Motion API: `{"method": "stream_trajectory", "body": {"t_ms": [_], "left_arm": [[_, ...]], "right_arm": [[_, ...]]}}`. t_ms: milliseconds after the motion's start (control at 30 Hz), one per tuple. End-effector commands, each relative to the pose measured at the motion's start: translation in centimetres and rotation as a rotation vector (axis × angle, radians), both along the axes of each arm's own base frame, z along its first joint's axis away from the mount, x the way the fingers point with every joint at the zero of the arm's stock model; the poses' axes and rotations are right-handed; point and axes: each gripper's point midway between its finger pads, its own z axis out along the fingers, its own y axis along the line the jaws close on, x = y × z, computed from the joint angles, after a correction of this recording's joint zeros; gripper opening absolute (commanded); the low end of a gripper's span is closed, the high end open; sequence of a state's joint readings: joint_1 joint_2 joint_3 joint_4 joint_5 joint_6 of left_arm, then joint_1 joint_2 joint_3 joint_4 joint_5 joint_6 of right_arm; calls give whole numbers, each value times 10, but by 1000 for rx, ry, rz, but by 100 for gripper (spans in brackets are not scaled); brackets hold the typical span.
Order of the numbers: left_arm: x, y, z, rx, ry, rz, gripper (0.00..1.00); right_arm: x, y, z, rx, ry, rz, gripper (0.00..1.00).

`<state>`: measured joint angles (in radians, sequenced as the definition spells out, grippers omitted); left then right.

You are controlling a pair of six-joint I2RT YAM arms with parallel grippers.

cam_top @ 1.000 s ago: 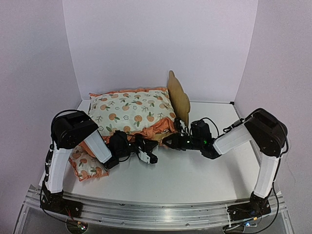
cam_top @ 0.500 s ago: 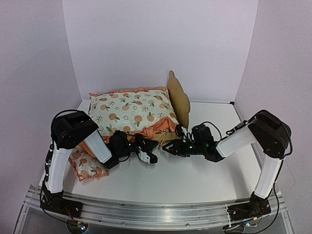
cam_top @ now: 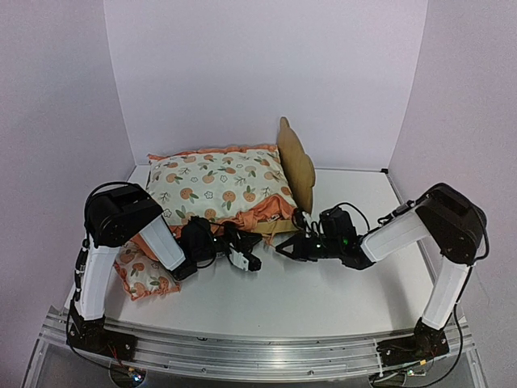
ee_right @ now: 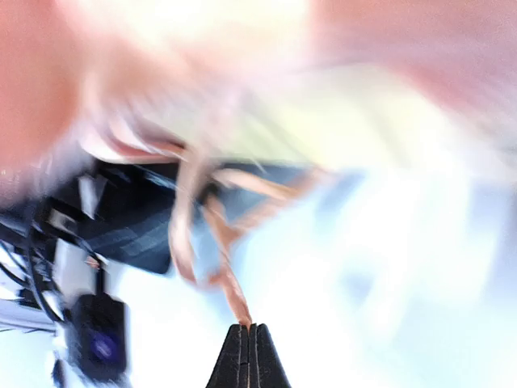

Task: Set up the pet bed

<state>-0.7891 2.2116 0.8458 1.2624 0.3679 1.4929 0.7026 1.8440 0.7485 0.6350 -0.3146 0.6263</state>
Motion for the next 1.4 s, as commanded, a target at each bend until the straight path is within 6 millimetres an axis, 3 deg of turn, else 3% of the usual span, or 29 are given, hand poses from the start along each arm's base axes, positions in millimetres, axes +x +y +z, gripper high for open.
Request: {"method": "stream_trajectory", "body": {"t_ms": [0,167,300,567,700,833,967,1067,1233,1367], "left_arm": [[-2,6,9,1,-4,13,0],[-5,14,-2,60,32,37,0],[-1,22,-12,110,57,84,0],[2,32,-22,172,90,134,0],[3,37,-24,188,108,159,0],[-4,42,-30,211,139,160,0],[-13,39,-40,261,166,147,0],[-18,35,-34,273,162,148,16],[-39,31,-10,301,255,132,44],[-84,38,16,385,558,50,53]], "right_arm": [[19,-62,12,-240,-125,-210,0],[37,-126,21,-481,-183,-388,0],[50,-153,24,-521,-181,-476,0],[96,-166,39,-496,-185,-526,0],[108,-173,43,-463,-170,-539,0],[96,-172,30,-421,-103,-519,0],[68,-147,7,-331,30,-377,0],[46,-138,1,-291,100,-314,7],[17,-152,14,-351,170,-301,29],[5,-157,52,-382,100,-291,36]]}}
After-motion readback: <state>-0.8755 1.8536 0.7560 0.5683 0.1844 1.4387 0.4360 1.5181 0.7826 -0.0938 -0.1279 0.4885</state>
